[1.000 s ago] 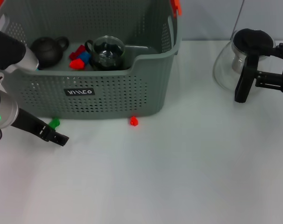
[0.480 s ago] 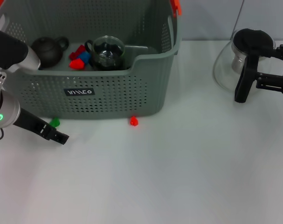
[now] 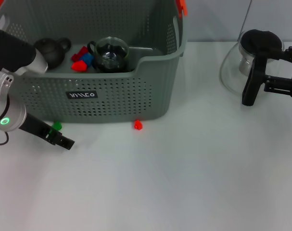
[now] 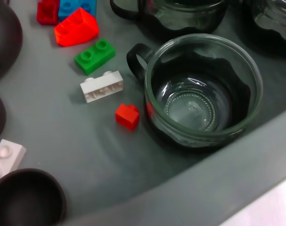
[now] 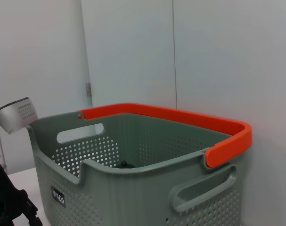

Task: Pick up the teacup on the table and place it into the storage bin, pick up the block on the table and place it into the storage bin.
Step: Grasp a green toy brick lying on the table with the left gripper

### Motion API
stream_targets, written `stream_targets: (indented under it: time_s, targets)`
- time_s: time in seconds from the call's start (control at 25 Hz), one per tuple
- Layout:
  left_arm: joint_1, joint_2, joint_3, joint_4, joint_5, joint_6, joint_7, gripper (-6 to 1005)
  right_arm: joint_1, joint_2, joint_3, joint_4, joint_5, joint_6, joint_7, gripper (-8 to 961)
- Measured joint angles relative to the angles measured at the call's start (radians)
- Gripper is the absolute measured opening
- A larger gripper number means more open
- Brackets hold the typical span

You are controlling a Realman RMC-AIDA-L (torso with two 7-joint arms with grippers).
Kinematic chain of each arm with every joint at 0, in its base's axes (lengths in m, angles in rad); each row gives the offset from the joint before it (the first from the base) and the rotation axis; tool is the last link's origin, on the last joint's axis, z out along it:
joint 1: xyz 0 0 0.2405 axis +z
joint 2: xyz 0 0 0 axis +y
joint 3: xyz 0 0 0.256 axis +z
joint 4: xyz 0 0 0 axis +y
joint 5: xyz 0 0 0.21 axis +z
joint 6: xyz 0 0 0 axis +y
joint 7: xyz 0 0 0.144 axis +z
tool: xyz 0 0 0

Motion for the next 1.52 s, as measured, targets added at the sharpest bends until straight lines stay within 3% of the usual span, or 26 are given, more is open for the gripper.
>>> stream_targets:
  time_s: [0.28, 0.72, 0.92, 1.16, 1.24, 1.52]
  targets:
    - [-0.009, 0.002, 0.000, -0.008, 0.002, -0.002, -0.003, 928, -0.002, 0.000, 0.000, 0.000, 0.000, 0.000, 0.000, 915]
    - [-0.026, 0.003, 0.000, -0.042, 0.026, -0.033, -0.016, 740, -0.001, 0.000, 0.000, 0.000, 0.000, 0.000, 0.000, 915]
    - [-0.030, 0.004, 0.001, -0.049, 0.026, -0.050, -0.016, 471, 0.000, 0.000, 0.000, 0.000, 0.000, 0.000, 0.000, 915]
    - [-0.048, 0.010, 0.001, -0.078, 0.026, -0.050, -0.028, 402, 0.000, 0.000, 0.000, 0.000, 0.000, 0.000, 0.000, 912]
    - [-0.053, 0.012, 0.001, -0.087, 0.026, -0.050, -0.029, 193, 0.001, 0.000, 0.000, 0.000, 0.000, 0.000, 0.000, 913]
    - [-0.059, 0.015, 0.003, -0.087, 0.026, -0.040, -0.030, 153, 0.001, 0.000, 0.000, 0.000, 0.000, -0.001, 0.000, 915]
